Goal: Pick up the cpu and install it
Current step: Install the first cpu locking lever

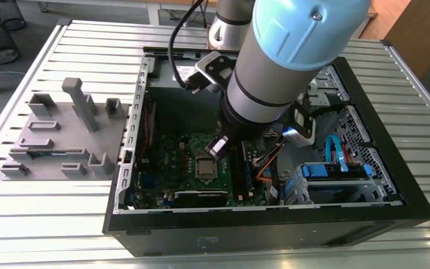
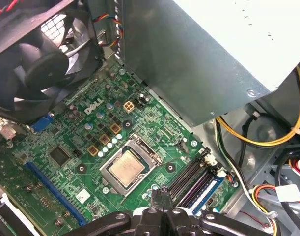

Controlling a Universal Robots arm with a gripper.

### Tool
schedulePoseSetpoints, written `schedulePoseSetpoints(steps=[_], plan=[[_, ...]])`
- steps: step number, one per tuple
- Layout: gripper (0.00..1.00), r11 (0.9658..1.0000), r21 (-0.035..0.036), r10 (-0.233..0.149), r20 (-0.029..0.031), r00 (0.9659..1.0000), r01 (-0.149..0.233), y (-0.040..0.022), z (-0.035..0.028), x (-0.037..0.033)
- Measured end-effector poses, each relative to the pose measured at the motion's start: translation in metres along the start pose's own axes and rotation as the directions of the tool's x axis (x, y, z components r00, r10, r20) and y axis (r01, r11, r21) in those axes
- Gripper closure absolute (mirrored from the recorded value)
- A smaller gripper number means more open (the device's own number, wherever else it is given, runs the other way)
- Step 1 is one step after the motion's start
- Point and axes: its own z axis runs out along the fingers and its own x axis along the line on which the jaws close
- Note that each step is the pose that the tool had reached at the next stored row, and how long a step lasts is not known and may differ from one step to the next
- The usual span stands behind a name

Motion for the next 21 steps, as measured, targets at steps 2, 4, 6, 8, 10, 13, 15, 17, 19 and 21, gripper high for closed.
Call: schedulePoseSetpoints(steps=[2,4,6,8,10,13,15,17,19,21], plan=[[0.89,0.9999,0.0019,0.017,0.0036,0.9999,-0.017,0.0003,-0.0011,-0.0002],[0.89,0.999,0.0049,0.044,0.0093,0.999,-0.044,0.0004,-0.0011,-0.0002],[0.89,0.9981,0.0067,0.061,0.0129,0.9981,-0.061,0.0003,-0.0011,-0.0003],[0.89,0.9981,0.0069,0.062,0.013,0.998,-0.062,0.0003,-0.0012,-0.0003],[0.89,0.998,0.0069,0.063,0.0132,0.9979,-0.063,0.0005,-0.0014,-0.0003],[0.89,0.9977,0.0076,0.068,0.0143,0.9976,-0.068,0.0021,-0.0064,-0.0015],[0.89,0.9974,0.0084,0.071,0.0162,0.9974,-0.071,0.0034,-0.0081,-0.0026],[0.89,0.9971,0.0088,0.075,0.0184,0.997,-0.075,0.0051,-0.0085,-0.0041],[0.89,0.997,0.0083,0.077,0.0198,0.9968,-0.078,0.0065,-0.0082,-0.0052],[0.89,0.9968,0.0081,0.079,0.0207,0.9966,-0.08,0.0082,-0.0076,-0.0069]])
